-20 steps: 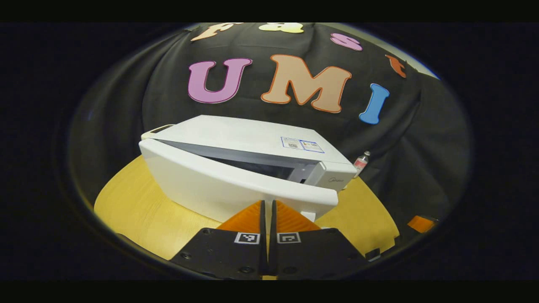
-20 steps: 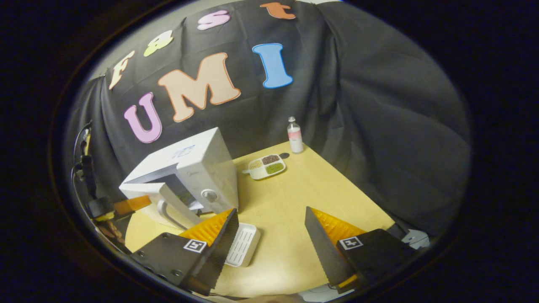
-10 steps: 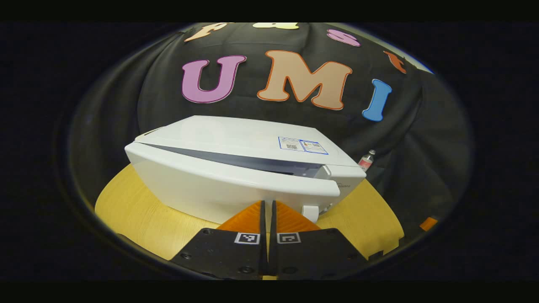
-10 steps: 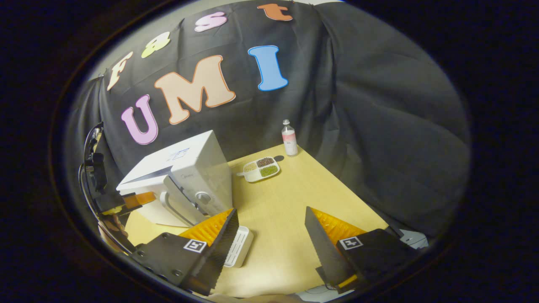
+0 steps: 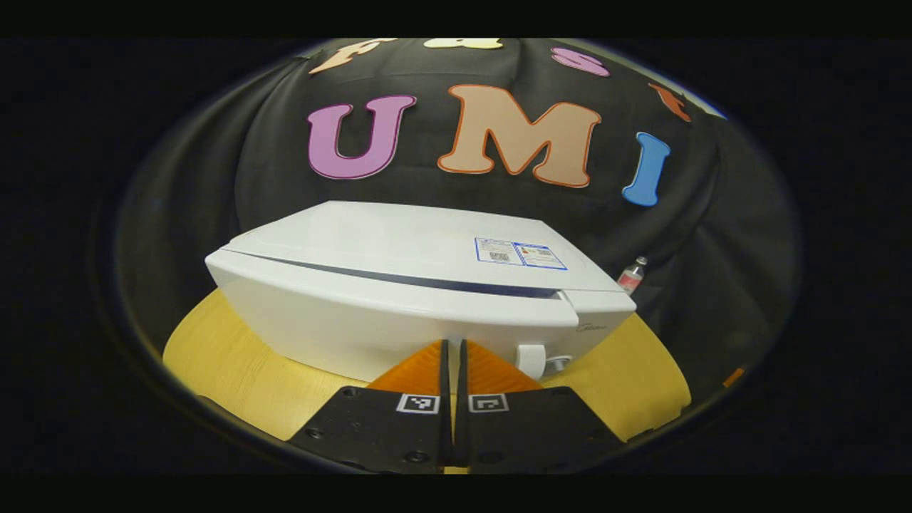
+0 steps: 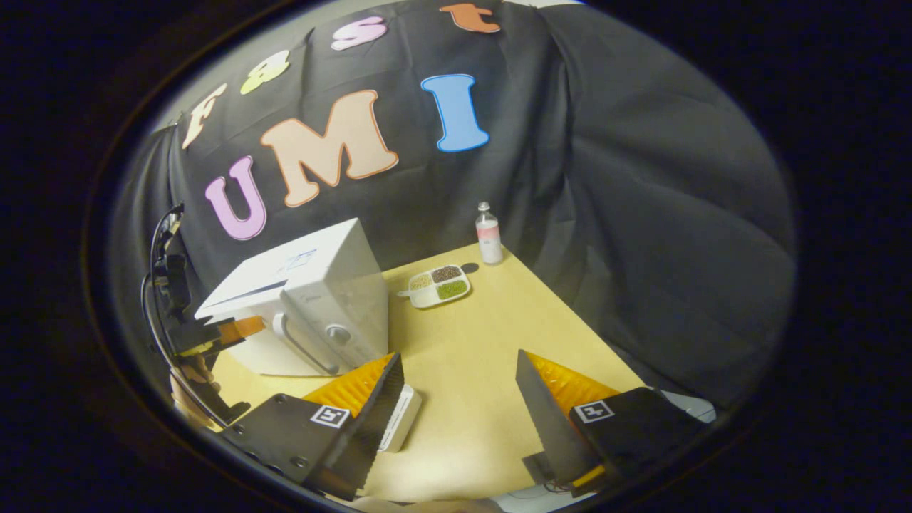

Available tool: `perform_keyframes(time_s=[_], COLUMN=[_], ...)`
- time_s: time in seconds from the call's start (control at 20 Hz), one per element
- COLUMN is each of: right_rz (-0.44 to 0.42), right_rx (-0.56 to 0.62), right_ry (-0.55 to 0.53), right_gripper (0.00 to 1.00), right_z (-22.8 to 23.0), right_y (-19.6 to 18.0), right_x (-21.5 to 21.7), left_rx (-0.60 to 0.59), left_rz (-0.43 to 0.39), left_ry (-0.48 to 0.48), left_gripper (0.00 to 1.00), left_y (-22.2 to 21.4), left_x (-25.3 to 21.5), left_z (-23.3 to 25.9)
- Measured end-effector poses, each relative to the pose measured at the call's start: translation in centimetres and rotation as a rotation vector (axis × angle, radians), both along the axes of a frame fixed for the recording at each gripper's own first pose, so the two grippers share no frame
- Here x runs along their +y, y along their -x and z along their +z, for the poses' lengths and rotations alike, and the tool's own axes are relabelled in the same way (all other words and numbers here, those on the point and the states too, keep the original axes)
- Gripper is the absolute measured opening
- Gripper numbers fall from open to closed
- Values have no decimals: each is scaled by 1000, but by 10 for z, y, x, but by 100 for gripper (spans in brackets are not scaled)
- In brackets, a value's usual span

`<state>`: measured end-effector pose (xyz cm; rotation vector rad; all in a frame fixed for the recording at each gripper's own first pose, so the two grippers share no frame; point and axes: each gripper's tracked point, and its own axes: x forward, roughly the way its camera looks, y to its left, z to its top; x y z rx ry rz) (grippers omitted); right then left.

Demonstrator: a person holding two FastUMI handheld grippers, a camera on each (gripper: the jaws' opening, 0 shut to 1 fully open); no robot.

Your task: Open the microwave oven with the left hand, put the food in, and close the microwave oven.

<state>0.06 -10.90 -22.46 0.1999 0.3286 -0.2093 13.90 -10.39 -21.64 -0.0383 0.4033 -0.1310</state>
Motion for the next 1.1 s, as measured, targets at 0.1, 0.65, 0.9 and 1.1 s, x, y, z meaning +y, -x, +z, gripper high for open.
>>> perform_keyframes(time_s=[0.1, 0.65, 0.9, 1.1], right_rz=[5, 41, 45, 65], right_rx=[5, 10, 1, -13], right_ry=[8, 6, 1, 9], right_gripper=[98, 98, 98, 98], right_z=[3, 6, 9, 12], right_y=[-2, -1, 3, 8], right_x=[-3, 5, 5, 8], left_rx=[17, 0, 17, 3], left_rz=[9, 77, 94, 105], left_ry=[4, 9, 52, 49], left_gripper=[1, 4, 1, 1], left_y=[1, -4, -6, -14], left_x=[1, 0, 3, 5], left_z=[-5, -8, -16, -16])
